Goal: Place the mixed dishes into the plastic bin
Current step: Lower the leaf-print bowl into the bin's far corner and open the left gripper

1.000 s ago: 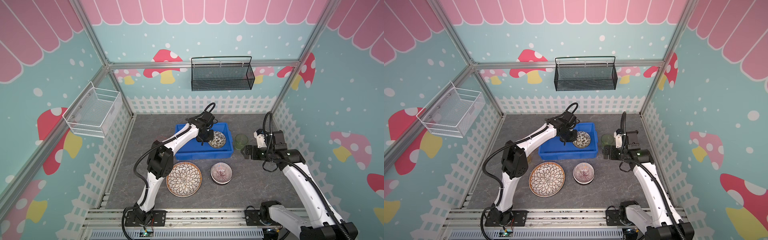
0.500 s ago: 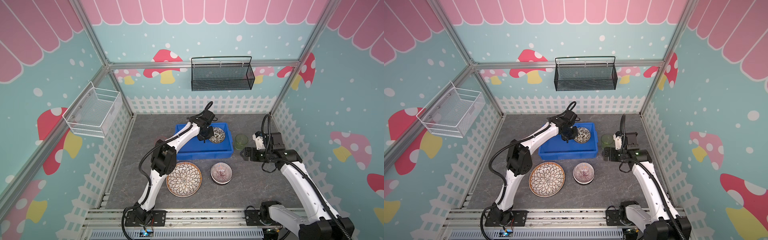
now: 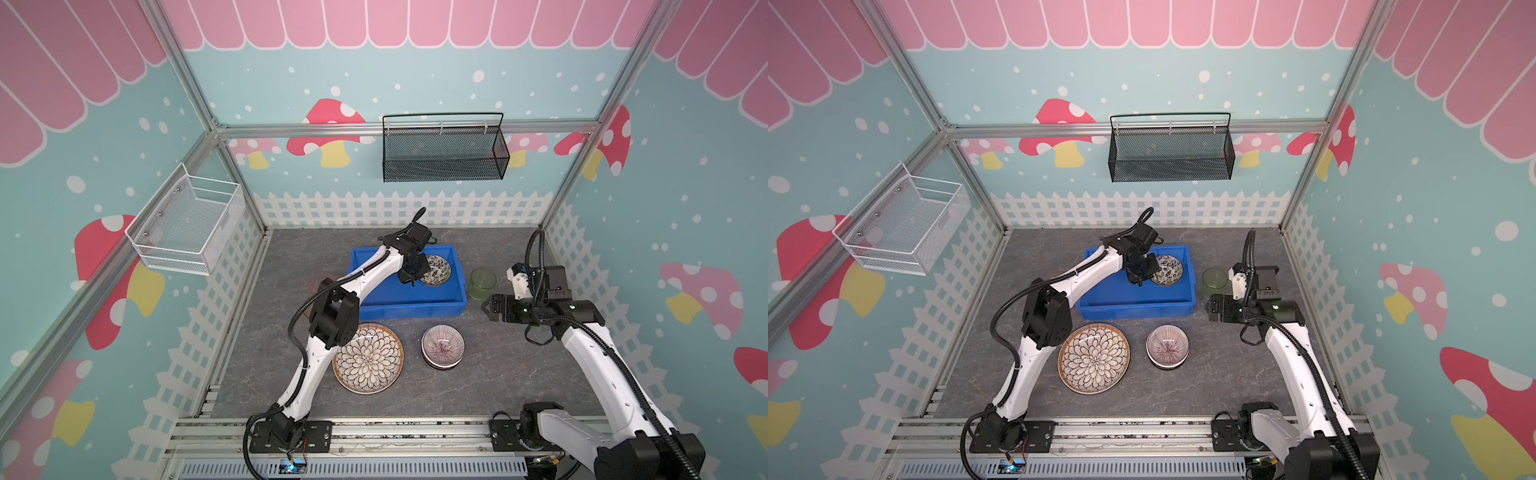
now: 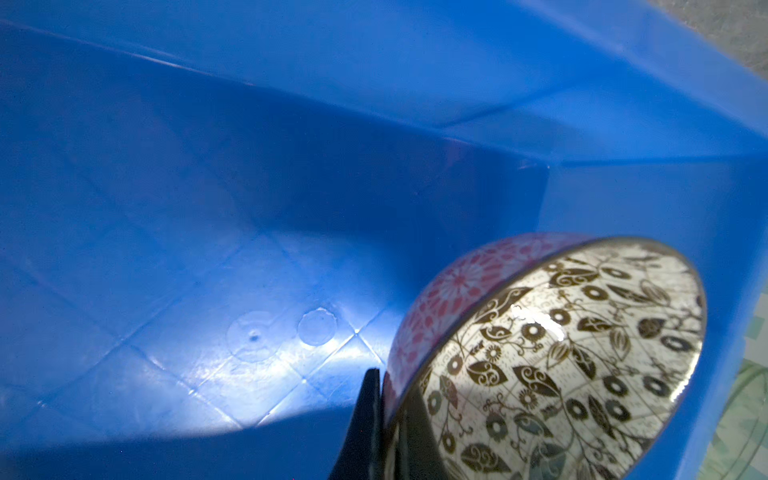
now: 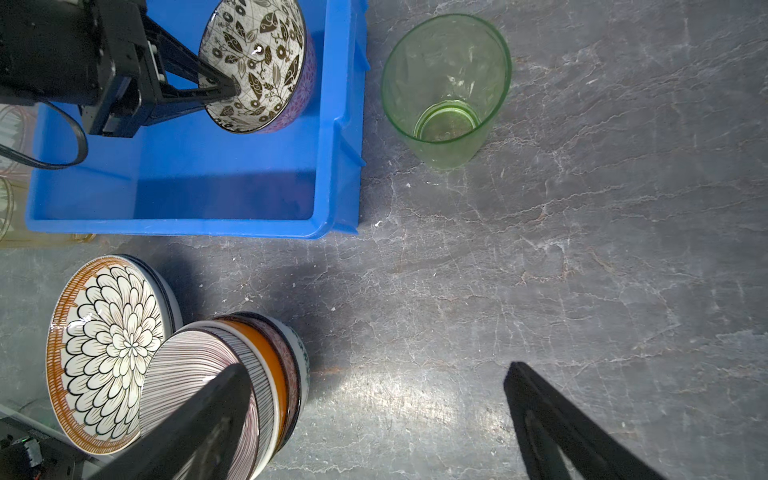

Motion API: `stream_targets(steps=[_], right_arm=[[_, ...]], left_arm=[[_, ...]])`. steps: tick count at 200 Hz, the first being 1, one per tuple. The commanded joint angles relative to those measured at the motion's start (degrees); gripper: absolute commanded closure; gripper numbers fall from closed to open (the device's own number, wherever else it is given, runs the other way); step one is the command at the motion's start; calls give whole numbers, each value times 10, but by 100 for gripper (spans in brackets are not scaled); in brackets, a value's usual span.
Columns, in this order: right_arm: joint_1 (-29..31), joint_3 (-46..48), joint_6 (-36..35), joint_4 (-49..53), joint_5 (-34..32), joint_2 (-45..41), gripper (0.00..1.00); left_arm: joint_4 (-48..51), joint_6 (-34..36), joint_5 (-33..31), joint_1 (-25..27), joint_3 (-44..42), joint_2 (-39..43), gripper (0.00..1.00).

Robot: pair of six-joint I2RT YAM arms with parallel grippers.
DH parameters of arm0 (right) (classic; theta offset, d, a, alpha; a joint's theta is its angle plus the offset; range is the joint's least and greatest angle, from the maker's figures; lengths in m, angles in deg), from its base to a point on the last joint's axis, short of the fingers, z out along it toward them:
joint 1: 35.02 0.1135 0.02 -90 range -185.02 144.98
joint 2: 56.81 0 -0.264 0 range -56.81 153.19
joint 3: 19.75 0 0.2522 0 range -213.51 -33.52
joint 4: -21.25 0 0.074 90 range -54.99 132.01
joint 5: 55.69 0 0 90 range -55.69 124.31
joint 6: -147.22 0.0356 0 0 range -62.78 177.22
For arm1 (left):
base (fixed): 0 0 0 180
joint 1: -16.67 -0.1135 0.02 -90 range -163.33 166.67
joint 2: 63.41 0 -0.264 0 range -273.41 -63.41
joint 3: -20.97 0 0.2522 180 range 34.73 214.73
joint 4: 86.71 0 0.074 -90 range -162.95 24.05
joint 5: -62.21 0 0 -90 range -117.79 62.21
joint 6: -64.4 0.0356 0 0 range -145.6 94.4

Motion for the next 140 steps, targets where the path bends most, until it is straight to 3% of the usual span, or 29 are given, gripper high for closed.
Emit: stream_targets(steps=[1,140], right_arm=[[-7,12,-14,-2,11,2,1],[-18,18,-20,-3,20,2,1]], left_arm=[[-18,-21,5,-4,34,-8,100],[-24,-22,11,-11,74,-49,99]])
